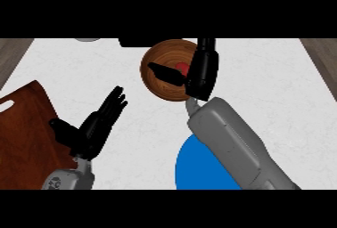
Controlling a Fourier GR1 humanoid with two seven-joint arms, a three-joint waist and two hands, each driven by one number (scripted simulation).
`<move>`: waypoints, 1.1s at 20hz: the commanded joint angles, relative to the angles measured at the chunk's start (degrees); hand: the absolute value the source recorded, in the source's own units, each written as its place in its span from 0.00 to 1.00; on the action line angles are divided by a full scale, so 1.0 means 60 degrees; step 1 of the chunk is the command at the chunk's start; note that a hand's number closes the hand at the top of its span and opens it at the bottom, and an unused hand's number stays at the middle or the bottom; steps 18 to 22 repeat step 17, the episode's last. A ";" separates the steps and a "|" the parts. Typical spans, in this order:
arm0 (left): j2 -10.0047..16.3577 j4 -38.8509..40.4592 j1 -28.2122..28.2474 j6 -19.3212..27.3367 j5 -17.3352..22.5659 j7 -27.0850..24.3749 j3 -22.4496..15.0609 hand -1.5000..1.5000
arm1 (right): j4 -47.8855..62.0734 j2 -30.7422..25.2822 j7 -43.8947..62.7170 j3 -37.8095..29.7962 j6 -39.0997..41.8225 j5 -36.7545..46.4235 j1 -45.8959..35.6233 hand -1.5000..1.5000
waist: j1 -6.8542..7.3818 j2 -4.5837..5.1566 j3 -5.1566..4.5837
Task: Pick the tomato from the plate and place it in the bowl
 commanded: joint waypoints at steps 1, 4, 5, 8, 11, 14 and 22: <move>-0.0037 -0.0215 0.0243 -0.0007 0.0136 -0.0019 0.0065 0.50 | -0.2193 0.0048 0.0396 0.2095 -0.1156 0.0494 0.1666 0.00 | -0.0167 -0.0072 -0.0013; 0.0081 -0.0143 0.0157 0.0176 -0.0092 0.0045 0.0143 0.50 | -0.3495 0.0048 0.0528 0.3069 -0.1499 0.1345 0.3025 0.00 | -0.0484 -0.0167 -0.0017; 0.0135 -0.0012 0.0460 0.0034 -0.0057 -0.0133 0.0146 0.50 | -0.3716 0.0048 0.0617 0.3590 -0.1699 0.1614 0.3497 0.00 | -0.0459 -0.0174 -0.0026; 0.0010 -0.0074 0.0389 0.0186 0.0015 -0.0009 0.0202 0.50 | -0.4359 0.0048 0.0676 0.4765 -0.1965 0.2709 0.5097 1.00 | -0.0619 -0.0166 -0.0033; 0.0186 -0.0361 0.0413 0.0220 -0.0022 0.0108 0.0295 0.50 | -0.4866 0.0048 0.0648 0.6058 -0.2257 0.3459 0.6840 1.00 | -0.0614 -0.0182 -0.0027; 0.0036 -0.0111 0.0529 0.0298 -0.0152 -0.0146 0.0219 0.50 | -0.4841 0.0048 0.0107 0.7200 -0.2734 0.4497 0.9103 1.00 | -0.0760 -0.0081 -0.0028; 0.0167 -0.0448 0.0583 0.0097 -0.0008 -0.0045 0.0206 0.50 | -0.4409 0.0048 -0.0169 0.8892 -0.3051 0.5069 1.0844 1.00 | -0.0592 -0.0088 -0.0020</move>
